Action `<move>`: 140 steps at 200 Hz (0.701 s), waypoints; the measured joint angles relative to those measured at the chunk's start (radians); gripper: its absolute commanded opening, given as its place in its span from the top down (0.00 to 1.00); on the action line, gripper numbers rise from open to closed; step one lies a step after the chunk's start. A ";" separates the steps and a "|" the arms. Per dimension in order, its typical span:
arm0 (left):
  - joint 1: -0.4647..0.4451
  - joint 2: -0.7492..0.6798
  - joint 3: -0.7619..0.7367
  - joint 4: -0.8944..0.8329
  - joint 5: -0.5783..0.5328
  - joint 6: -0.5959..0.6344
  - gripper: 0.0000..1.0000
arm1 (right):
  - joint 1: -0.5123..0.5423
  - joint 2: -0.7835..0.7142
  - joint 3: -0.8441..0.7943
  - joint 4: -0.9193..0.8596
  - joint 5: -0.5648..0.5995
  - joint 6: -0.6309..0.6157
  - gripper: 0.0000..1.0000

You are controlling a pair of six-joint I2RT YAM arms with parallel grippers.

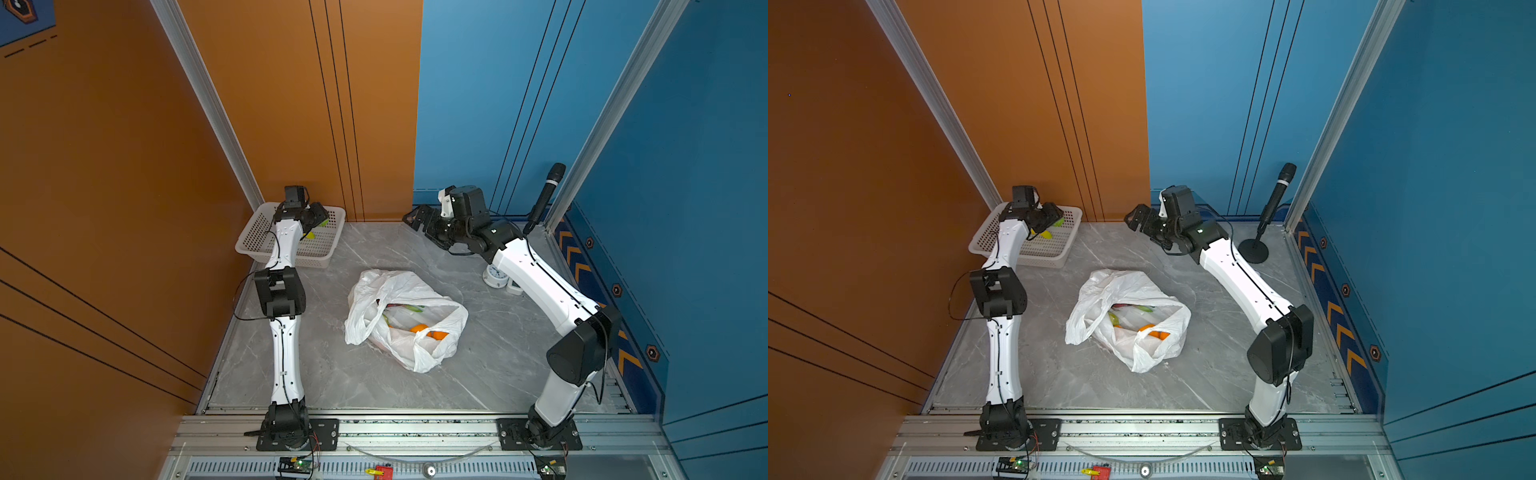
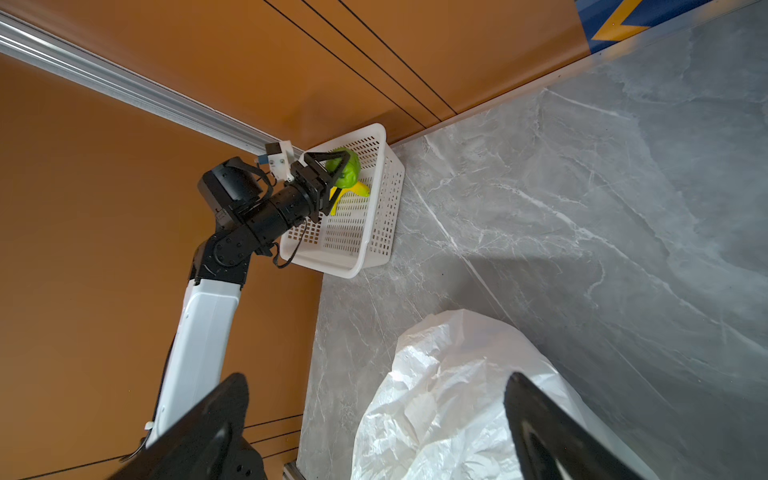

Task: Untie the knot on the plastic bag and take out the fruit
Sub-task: 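Carry the apple to the white basket with the left gripper while the right withdraws, then open the left gripper to drop the apple into the basket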

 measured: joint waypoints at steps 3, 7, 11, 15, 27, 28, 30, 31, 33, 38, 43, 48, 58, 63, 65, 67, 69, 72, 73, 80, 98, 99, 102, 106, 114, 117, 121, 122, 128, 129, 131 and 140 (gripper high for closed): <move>0.000 0.005 0.002 0.002 0.005 -0.006 0.54 | 0.000 0.004 0.004 -0.001 -0.002 0.000 0.04; -0.001 0.017 0.003 0.006 0.014 -0.014 0.54 | 0.000 0.010 0.009 -0.002 -0.003 0.000 0.04; -0.001 0.028 0.004 0.010 0.023 -0.023 0.53 | 0.000 0.018 0.015 -0.006 -0.004 0.000 0.04; -0.001 0.037 0.005 0.013 0.030 -0.032 0.53 | 0.000 0.023 0.018 -0.008 -0.006 0.000 0.04; -0.002 0.065 0.005 0.021 0.048 -0.053 0.52 | 0.000 0.035 0.029 -0.021 -0.006 0.000 0.04; -0.002 0.066 0.005 0.021 0.050 -0.053 0.52 | 0.000 0.035 0.029 -0.022 -0.006 0.000 0.04; -0.002 0.070 0.005 0.022 0.053 -0.057 0.51 | 0.000 0.038 0.032 -0.024 -0.006 0.000 0.04; -0.002 0.072 0.005 0.022 0.053 -0.058 0.51 | 0.000 0.039 0.032 -0.026 -0.006 0.000 0.04; -0.002 0.077 0.005 0.023 0.055 -0.061 0.51 | 0.000 0.040 0.034 -0.027 -0.006 0.000 0.04; -0.002 0.084 0.005 0.024 0.059 -0.067 0.49 | 0.000 0.043 0.036 -0.028 -0.006 0.001 0.04; -0.002 0.093 0.005 0.024 0.063 -0.071 0.46 | 0.000 0.043 0.037 -0.031 -0.006 0.000 0.04; -0.002 0.098 0.005 0.024 0.065 -0.076 0.43 | 0.000 0.044 0.038 -0.035 -0.006 0.001 0.04; -0.002 0.104 0.005 0.024 0.070 -0.078 0.28 | 0.000 0.044 0.041 -0.042 -0.006 0.001 0.04; -0.002 0.105 0.005 0.024 0.074 -0.079 0.24 | 0.000 0.044 0.043 -0.046 -0.006 0.001 0.04; -0.002 0.105 0.005 0.024 0.074 -0.079 0.22 | 0.000 0.044 0.044 -0.049 -0.006 0.001 0.04; -0.002 0.105 0.005 0.024 0.076 -0.074 0.20 | 0.000 0.044 0.045 -0.050 -0.006 0.001 0.04; -0.002 0.105 0.005 0.024 0.077 -0.078 0.20 | 0.000 0.044 0.045 -0.051 -0.006 0.001 0.03; -0.002 0.105 0.005 0.026 0.078 -0.081 0.19 | 0.001 0.044 0.046 -0.051 -0.005 0.001 0.03; -0.002 0.105 0.005 0.026 0.079 -0.079 0.18 | 0.001 0.044 0.046 -0.051 -0.005 0.001 0.04; -0.002 0.104 0.005 0.035 0.083 -0.076 0.16 | 0.003 0.044 0.047 -0.053 -0.005 0.000 0.03; -0.002 0.098 -0.008 0.049 0.084 -0.074 0.15 | 0.010 0.044 0.047 -0.061 0.002 0.000 0.03; -0.002 0.097 -0.010 0.048 0.084 -0.073 0.15 | 0.010 0.044 0.047 -0.061 0.002 0.000 0.03; -0.002 0.090 -0.019 0.050 0.084 -0.070 0.15 | 0.012 0.044 0.046 -0.062 0.002 0.000 0.03; -0.002 0.083 -0.031 0.048 0.084 -0.069 0.15 | 0.014 0.043 0.046 -0.063 0.002 0.000 0.03; -0.002 0.063 -0.057 0.047 0.082 -0.065 0.15 | 0.020 0.037 0.036 -0.064 0.005 0.000 0.03; -0.002 0.054 -0.069 0.047 0.081 -0.061 0.15 | 0.022 0.033 0.032 -0.064 0.006 0.000 0.03; -0.002 0.042 -0.083 0.047 0.081 -0.058 0.15 | 0.026 0.026 0.023 -0.066 0.010 0.000 0.03; -0.002 0.036 -0.090 0.047 0.080 -0.056 0.15 | 0.026 0.025 0.021 -0.066 0.010 0.000 0.03; -0.002 0.015 -0.108 0.044 0.080 -0.053 0.15 | 0.032 0.012 0.008 -0.070 0.013 0.000 0.03; -0.002 0.008 -0.115 0.045 0.079 -0.050 0.15 | 0.034 0.008 0.003 -0.070 0.014 0.000 0.03; -0.002 0.002 -0.122 0.046 0.079 -0.048 0.15 | 0.035 0.003 -0.001 -0.071 0.015 0.000 0.03; -0.002 -0.045 -0.163 0.046 0.075 -0.039 0.15 | 0.045 -0.024 -0.028 -0.073 0.024 0.000 0.03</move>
